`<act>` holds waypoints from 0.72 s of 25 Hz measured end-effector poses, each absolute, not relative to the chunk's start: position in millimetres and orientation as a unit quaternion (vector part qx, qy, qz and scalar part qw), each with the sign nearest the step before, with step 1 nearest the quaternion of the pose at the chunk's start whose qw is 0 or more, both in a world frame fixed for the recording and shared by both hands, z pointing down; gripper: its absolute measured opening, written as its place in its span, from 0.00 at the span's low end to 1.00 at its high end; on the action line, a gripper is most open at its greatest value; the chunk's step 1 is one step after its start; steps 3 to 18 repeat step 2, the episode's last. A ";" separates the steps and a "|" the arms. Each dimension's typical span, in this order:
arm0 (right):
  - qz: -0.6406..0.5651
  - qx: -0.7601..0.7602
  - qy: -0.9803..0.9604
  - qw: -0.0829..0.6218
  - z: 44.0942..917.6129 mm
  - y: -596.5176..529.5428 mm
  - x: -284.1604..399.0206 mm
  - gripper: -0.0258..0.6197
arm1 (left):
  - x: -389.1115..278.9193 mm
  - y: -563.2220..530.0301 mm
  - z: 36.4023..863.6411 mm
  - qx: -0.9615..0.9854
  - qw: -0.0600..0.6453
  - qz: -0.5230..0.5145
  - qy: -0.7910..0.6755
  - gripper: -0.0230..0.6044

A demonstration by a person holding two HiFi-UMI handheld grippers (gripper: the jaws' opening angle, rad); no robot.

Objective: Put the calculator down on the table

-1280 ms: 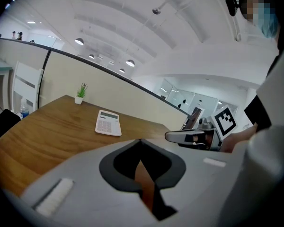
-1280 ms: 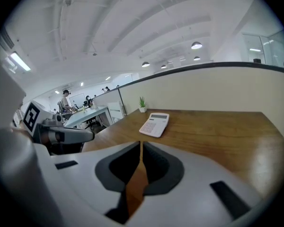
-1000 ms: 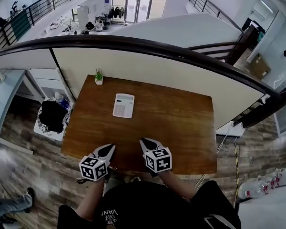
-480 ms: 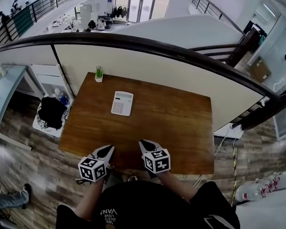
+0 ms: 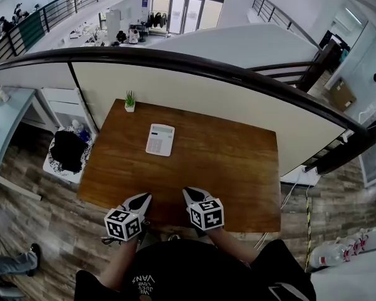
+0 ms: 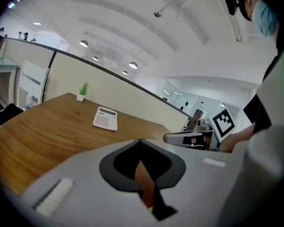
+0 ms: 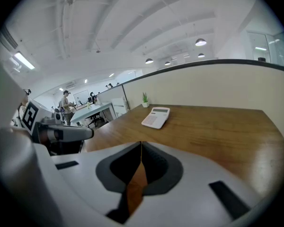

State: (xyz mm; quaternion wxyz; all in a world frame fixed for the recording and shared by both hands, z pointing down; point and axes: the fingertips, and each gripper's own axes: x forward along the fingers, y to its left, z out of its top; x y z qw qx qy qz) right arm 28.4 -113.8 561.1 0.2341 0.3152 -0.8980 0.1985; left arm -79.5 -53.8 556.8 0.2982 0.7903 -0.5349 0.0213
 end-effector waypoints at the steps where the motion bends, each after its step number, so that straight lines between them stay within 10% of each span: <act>1: 0.198 0.314 -0.898 0.235 561.3 -114.1 28.7 0.07 | -77.4 -54.3 557.1 0.791 0.298 0.022 -0.534 0.06; 18: 0.197 0.313 -0.899 0.236 561.5 -114.4 29.1 0.07 | -75.4 -54.7 557.4 0.792 0.298 0.023 -0.532 0.06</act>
